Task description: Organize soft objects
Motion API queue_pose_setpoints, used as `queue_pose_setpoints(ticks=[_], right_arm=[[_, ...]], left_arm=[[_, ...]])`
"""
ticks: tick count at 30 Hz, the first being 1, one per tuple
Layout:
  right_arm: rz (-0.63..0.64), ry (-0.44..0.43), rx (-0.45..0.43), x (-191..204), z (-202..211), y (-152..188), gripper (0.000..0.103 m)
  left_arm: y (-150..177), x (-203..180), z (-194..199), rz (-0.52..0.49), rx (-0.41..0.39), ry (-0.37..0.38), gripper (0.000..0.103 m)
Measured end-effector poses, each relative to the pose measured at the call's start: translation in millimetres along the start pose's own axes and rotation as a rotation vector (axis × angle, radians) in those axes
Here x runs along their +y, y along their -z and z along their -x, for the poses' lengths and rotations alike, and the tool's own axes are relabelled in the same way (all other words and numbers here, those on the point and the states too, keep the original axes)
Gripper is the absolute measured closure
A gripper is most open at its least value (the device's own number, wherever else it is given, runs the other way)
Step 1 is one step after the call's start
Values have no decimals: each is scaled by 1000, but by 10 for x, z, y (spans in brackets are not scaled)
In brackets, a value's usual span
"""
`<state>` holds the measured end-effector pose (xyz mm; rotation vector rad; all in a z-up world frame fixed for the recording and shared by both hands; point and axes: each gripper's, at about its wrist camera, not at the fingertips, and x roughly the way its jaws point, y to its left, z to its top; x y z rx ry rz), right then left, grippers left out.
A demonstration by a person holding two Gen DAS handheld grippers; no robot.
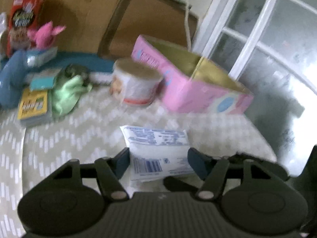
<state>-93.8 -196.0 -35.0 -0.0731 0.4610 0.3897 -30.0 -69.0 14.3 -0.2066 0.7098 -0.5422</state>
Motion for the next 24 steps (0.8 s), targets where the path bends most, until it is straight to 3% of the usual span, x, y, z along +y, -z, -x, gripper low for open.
queue_pose_setpoints(ticks=[1, 5, 9, 14, 17, 19, 24], right_arm=[[9, 20, -41, -53, 198, 112, 47], [13, 129, -198, -258, 369, -53, 47], [2, 234, -269, -663, 277, -295, 46], [-59, 333, -243, -1168, -35, -556, 44], [-103, 378, -190, -1303, -93, -548, 40], [-150, 370, -209, -1285, 28, -464, 29], [-211, 363, -305, -1014, 331, -332, 29]], left_arm=[[-58, -61, 53, -17, -26, 20, 40], [-417, -386, 87, -121, -95, 108, 40], [-776, -694, -268, -176, -143, 121, 36], [-1041, -802, -842, -123, -112, 81, 32], [-1045, -748, -975, -92, -77, 33, 31], [-989, -679, -927, -79, -71, 33, 30], [-769, -458, -297, -99, -162, 55, 26]])
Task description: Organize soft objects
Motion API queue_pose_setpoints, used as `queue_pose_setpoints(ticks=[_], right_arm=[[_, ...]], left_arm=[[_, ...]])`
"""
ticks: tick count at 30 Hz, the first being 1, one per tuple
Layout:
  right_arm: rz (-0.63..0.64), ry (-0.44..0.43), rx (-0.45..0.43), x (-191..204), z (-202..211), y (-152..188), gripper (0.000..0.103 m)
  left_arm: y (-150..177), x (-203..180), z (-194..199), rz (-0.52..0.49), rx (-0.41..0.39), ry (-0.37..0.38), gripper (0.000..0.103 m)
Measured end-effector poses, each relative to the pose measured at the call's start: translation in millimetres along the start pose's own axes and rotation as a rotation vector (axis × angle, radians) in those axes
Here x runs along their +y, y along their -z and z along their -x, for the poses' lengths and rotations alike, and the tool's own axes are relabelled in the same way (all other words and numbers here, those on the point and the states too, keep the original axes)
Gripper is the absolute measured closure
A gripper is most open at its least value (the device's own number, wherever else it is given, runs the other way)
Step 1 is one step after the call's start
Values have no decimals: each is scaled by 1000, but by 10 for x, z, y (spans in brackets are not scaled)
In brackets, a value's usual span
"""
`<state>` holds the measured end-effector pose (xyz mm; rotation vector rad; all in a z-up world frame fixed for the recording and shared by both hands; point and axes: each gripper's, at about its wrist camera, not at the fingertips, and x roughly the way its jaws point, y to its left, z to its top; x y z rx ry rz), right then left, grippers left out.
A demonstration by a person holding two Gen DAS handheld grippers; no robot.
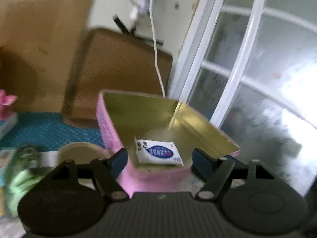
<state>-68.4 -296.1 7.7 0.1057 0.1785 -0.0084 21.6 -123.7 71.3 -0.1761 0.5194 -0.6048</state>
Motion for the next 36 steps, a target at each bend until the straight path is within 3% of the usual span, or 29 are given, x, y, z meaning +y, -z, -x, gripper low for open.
queue_pose_setpoints(ticks=[4, 9, 12, 17, 21, 23, 25, 27, 31, 36], right_arm=[[-42, -163, 44, 305, 106, 15, 51], [25, -454, 176, 1168, -112, -2, 53], [110, -594, 208, 1814, -200, 2, 52], [145, -679, 248, 2610, -535, -84, 52], [140, -655, 316, 2992, -845, -62, 52], [126, -648, 370, 3072, -950, 6, 53], [90, -692, 425, 3051, -1042, 65, 76], [71, -714, 428, 2927, -1008, 68, 81], [12, -734, 434, 2583, -873, 55, 88], [-170, -774, 501, 1949, -541, 156, 89]], left_arm=[[314, 406, 862, -3, -87, -82, 23], [860, 915, 1681, -8, -93, -371, 22], [1106, 1139, 2133, 67, -108, -443, 22], [1279, 1276, 2580, 117, -145, -523, 22], [1325, 1366, 2762, 137, -174, -528, 21], [1319, 1384, 2765, 146, -176, -521, 21], [1307, 1409, 2751, 145, -173, -511, 21], [1321, 1400, 2730, 141, -171, -503, 21], [1349, 1379, 2640, 144, -155, -483, 21], [1299, 1311, 2476, 165, -126, -401, 21]])
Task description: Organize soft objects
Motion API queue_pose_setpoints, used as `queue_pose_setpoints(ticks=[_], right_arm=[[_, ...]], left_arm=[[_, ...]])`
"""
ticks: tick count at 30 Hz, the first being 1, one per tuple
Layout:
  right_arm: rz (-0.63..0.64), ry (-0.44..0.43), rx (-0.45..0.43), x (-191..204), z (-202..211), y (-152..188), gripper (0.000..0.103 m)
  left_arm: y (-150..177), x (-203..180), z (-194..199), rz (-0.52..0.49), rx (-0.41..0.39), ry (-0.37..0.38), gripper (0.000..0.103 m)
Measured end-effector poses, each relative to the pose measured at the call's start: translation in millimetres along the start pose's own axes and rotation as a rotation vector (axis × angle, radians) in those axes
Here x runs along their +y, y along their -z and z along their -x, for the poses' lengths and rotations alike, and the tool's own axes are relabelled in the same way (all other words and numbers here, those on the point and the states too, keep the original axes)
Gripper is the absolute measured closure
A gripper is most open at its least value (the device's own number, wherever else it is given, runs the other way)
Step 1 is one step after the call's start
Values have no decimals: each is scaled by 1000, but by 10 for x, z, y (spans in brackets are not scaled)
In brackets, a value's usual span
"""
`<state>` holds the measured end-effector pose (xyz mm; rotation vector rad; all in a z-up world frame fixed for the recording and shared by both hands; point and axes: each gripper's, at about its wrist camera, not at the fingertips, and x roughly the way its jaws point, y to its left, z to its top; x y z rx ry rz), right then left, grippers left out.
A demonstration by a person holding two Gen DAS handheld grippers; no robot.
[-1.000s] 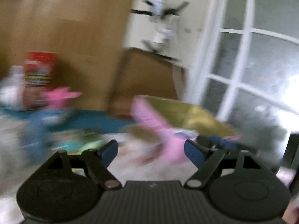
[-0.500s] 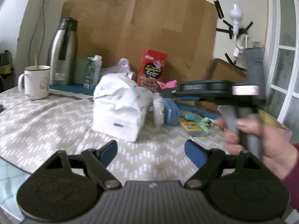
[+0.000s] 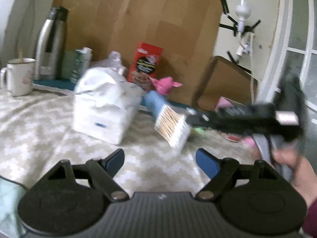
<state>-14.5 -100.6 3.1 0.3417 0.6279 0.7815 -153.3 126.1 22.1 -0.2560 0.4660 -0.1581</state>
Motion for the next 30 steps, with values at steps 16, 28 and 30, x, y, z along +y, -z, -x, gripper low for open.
queue_pose_setpoints(ticks=[16, 28, 30], right_arm=[[145, 312, -135, -312, 1153, 776, 30], [327, 377, -103, -304, 867, 773, 62], [326, 402, -178, -344, 1072, 734, 62]], left_arm=[[-187, -848, -1056, 59, 299, 311, 18], [-128, -1413, -1364, -94, 351, 313, 47], [-227, -1571, -1340, -123, 313, 362, 48]])
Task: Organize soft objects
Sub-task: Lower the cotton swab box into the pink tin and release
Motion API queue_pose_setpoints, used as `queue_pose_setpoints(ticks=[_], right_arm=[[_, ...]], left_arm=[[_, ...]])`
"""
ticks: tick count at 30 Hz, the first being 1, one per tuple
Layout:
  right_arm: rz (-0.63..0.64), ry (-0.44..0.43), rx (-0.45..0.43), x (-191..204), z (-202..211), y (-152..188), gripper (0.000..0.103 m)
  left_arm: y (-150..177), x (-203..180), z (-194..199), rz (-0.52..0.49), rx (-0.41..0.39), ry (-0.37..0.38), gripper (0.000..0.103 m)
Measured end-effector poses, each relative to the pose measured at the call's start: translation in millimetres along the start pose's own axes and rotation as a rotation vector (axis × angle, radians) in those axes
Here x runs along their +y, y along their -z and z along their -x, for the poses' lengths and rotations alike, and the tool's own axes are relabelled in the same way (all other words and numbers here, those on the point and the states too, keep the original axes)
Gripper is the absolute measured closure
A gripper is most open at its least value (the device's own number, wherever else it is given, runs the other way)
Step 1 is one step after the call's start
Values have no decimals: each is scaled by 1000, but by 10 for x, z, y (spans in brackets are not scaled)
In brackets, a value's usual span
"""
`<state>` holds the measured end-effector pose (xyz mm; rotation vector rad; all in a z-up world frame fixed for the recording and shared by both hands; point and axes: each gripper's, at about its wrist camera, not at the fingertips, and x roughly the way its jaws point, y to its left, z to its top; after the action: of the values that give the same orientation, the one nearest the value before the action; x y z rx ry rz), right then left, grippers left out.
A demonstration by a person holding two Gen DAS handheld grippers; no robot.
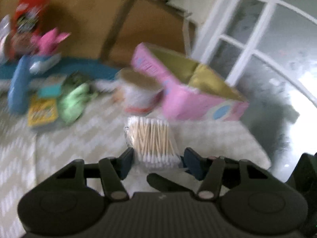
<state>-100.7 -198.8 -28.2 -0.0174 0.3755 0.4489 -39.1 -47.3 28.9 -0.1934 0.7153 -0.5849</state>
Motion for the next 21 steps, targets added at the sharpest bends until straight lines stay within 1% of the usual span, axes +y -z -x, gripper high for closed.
queue_pose_setpoints(ticks=[2, 4, 8, 11, 12, 13, 14, 15, 16, 18, 21], right_arm=[[5, 59, -64, -123, 111, -76, 62], [12, 121, -110, -284, 183, -165, 62], [-13, 218, -153, -687, 169, -365, 62], [-32, 274, -164, -929, 50, -503, 62], [-37, 291, -162, -981, -21, -538, 61], [-41, 312, -156, -1023, -92, -568, 60], [-43, 342, -148, -1061, -158, -578, 59], [-44, 373, -136, -1089, -183, -544, 52], [-58, 404, -130, -1146, -220, -525, 45], [-105, 408, -140, -1226, -185, -487, 44], [-172, 384, -171, -1220, -51, -392, 42]], left_arm=[[-140, -199, -59, -52, -34, 29, 48], [-300, -395, -184, -102, -56, 44, 48], [-614, -692, -559, -159, -93, 67, 48], [-794, -836, -837, -183, -116, 53, 47], [-838, -869, -939, -185, -122, 36, 45], [-876, -877, -1024, -184, -117, 20, 39], [-898, -874, -1098, -178, -106, 2, 36], [-904, -860, -1148, -168, -94, -15, 34], [-907, -849, -1188, -156, -76, -28, 34], [-864, -771, -1149, -135, -60, -23, 34], [-747, -634, -812, -146, -118, 5, 30]])
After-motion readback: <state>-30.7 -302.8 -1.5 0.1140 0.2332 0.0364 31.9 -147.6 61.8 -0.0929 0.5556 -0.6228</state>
